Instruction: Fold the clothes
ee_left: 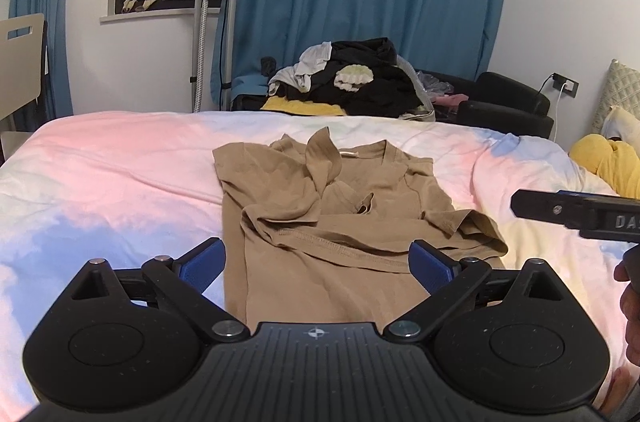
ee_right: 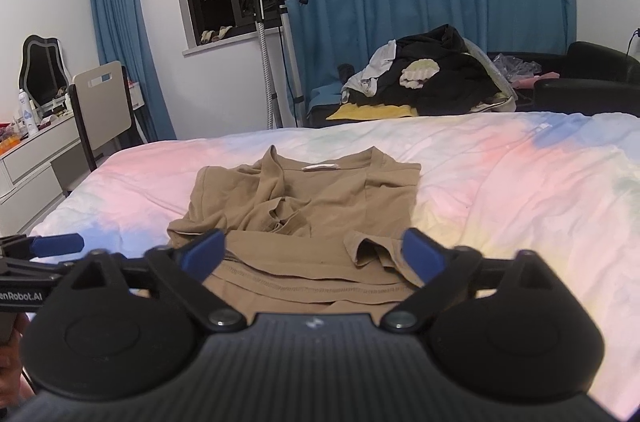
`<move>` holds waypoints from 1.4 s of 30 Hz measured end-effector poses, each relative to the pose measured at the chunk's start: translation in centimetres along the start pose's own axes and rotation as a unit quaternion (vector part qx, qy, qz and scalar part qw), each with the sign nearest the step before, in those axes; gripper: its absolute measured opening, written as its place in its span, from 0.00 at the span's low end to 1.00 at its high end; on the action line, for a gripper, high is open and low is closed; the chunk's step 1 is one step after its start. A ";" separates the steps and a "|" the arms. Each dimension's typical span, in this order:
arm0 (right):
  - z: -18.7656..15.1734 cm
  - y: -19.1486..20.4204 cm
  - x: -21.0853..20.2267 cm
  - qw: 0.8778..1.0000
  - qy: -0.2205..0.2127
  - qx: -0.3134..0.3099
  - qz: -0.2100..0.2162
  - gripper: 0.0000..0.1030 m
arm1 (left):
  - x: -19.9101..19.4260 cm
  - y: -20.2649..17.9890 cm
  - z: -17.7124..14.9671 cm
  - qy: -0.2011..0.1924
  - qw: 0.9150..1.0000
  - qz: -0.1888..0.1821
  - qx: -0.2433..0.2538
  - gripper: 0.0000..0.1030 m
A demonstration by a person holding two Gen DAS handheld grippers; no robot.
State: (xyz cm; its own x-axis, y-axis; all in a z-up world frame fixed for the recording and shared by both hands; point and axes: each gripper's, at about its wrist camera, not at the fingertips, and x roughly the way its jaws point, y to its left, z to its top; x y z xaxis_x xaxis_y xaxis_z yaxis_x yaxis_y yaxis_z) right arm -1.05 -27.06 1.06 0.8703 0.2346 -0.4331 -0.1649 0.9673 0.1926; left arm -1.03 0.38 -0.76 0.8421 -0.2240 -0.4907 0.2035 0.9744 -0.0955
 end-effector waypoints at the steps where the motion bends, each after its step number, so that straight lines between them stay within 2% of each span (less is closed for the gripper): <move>1: 0.0 0.0 0.0 1.000 -0.001 0.000 -0.001 1.00 | 0.0 -0.1 0.0 0.000 1.000 0.002 0.002 0.96; 8: -0.1 -0.4 0.1 1.000 0.001 0.011 -0.001 1.00 | 0.4 -0.1 -0.2 0.007 1.000 0.004 0.001 0.96; 16: -0.3 -1.5 0.6 0.998 0.016 0.062 0.010 1.00 | 2.0 -0.2 -1.0 0.050 0.999 0.007 -0.001 0.96; 19: -0.4 -1.7 0.6 0.996 0.026 0.084 0.019 1.00 | 2.0 0.2 -1.0 0.066 0.997 -0.018 -0.024 0.96; 22: -0.6 -2.3 0.4 0.991 0.048 0.121 0.037 1.00 | 1.8 1.3 -1.1 0.084 0.992 -0.050 -0.081 0.96; 24: -0.7 -2.6 0.3 0.986 0.058 0.145 0.054 1.00 | 1.7 2.3 -1.0 0.099 0.985 -0.072 -0.124 0.96; 27: -1.3 -3.5 0.5 0.968 0.087 0.215 0.098 1.00 | 2.1 3.7 -1.5 0.134 0.969 -0.087 -0.191 0.96; 29: -2.3 -4.3 1.0 0.942 0.121 0.285 0.128 1.00 | 2.5 4.9 -2.1 0.160 0.953 -0.095 -0.240 0.95; 32: -4.5 -5.2 1.9 0.892 0.176 0.384 0.161 1.00 | 3.5 6.4 -3.2 0.193 0.924 -0.119 -0.309 0.95; 33: -4.8 -5.3 2.0 0.886 0.183 0.395 0.159 1.00 | 3.8 6.6 -3.6 0.202 0.915 -0.126 -0.325 0.95; 35: -5.0 -5.4 2.2 0.886 0.184 0.400 0.145 1.00 | 4.4 6.9 -4.3 0.218 0.903 -0.132 -0.347 0.93; 39: -5.3 -5.7 2.6 0.886 0.187 0.409 0.117 1.00 | 5.6 7.3 -5.5 0.231 0.897 -0.114 -0.359 0.93; 42: -5.5 -5.9 2.8 0.885 0.188 0.416 0.096 1.00 | 6.8 7.9 -6.0 0.231 0.889 -0.115 -0.378 0.86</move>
State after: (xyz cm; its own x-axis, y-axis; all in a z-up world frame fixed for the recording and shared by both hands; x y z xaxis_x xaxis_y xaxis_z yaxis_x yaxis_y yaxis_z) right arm -0.17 -31.56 -6.12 0.6212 0.5540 -0.5542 0.2416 0.5374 0.8080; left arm 3.25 6.63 -10.07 0.4905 -0.5576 -0.6696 -0.1968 0.6777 -0.7085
